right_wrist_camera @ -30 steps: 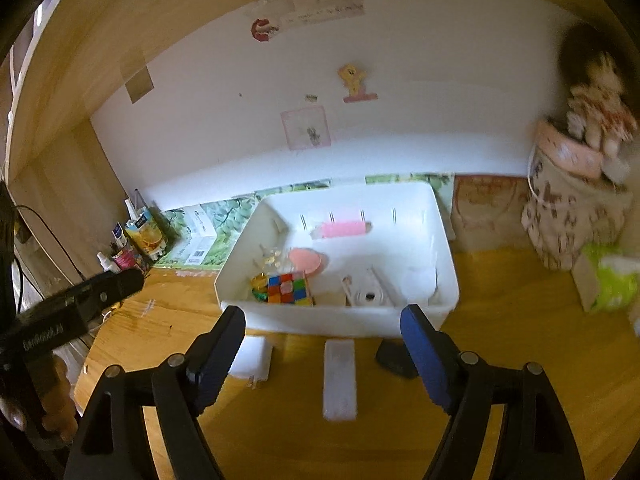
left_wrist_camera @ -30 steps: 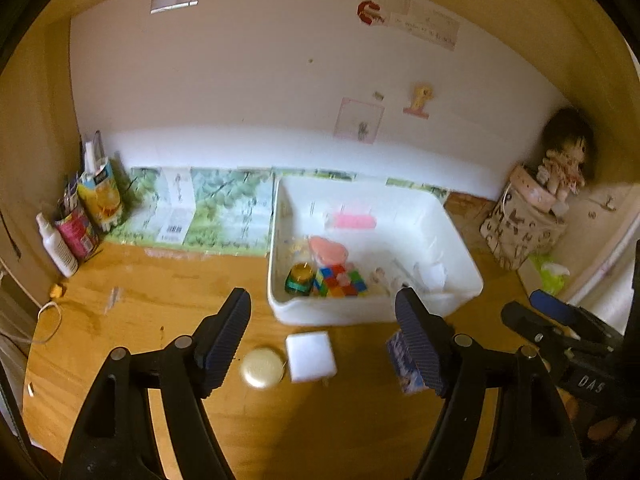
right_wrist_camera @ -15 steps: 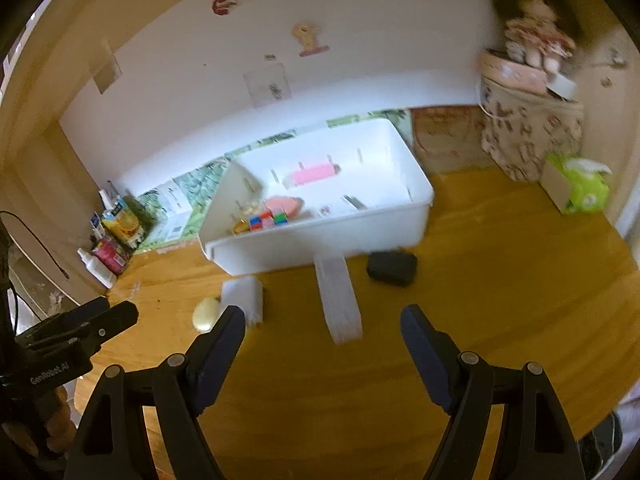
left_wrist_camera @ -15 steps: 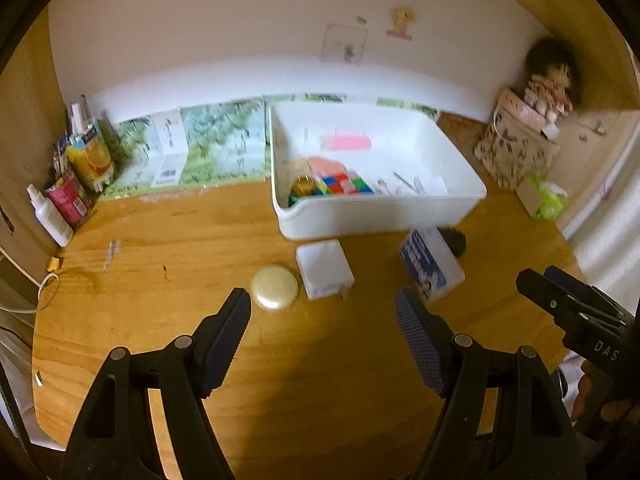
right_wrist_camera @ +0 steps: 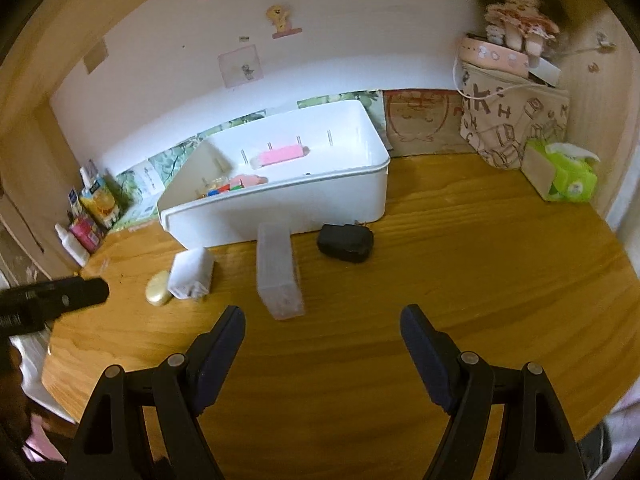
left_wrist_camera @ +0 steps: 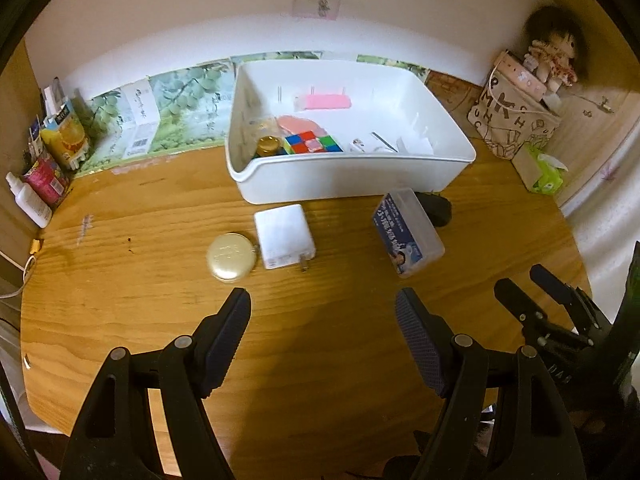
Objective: Organize rigid objects
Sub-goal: 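Withdraw both tools from the bin back over the desk items, then grasp the labeled clear box with the left tool while the right grasps the black charger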
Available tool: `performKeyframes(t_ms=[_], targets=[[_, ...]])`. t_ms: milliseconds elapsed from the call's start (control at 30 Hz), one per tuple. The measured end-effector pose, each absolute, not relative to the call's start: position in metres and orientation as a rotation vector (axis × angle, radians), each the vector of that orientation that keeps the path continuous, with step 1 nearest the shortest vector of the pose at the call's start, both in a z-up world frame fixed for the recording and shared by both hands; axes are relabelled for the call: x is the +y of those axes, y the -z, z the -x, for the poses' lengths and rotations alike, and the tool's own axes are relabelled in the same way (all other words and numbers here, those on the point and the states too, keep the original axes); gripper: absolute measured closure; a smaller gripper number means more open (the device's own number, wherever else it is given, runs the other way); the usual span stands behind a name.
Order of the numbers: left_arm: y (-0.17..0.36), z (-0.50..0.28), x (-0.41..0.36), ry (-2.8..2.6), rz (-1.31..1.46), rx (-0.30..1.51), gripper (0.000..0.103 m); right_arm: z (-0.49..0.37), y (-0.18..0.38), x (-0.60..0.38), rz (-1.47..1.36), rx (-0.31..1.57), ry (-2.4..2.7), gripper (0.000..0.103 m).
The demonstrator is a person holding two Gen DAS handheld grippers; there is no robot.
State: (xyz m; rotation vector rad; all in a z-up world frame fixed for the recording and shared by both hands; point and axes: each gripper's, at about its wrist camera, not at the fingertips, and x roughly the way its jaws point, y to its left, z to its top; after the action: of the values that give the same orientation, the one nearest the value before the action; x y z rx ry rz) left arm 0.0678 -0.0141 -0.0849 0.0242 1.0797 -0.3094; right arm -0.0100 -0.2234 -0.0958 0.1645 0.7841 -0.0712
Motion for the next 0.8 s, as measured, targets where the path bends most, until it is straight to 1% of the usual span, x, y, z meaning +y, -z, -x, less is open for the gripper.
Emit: performKeyframes(t_ms=[600,800], targets=[[0.112,-0.108,-0.087,0.154,0.090,1.285,0.025,-0.039,0.107,-0.269,0.213,0.670,-0.158,0.022],[0.124,-0.129,-0.105,0.104,0.122,1.358,0.025,-0.061,0.118,-0.277,0.255,0.675,-0.251,0.022]])
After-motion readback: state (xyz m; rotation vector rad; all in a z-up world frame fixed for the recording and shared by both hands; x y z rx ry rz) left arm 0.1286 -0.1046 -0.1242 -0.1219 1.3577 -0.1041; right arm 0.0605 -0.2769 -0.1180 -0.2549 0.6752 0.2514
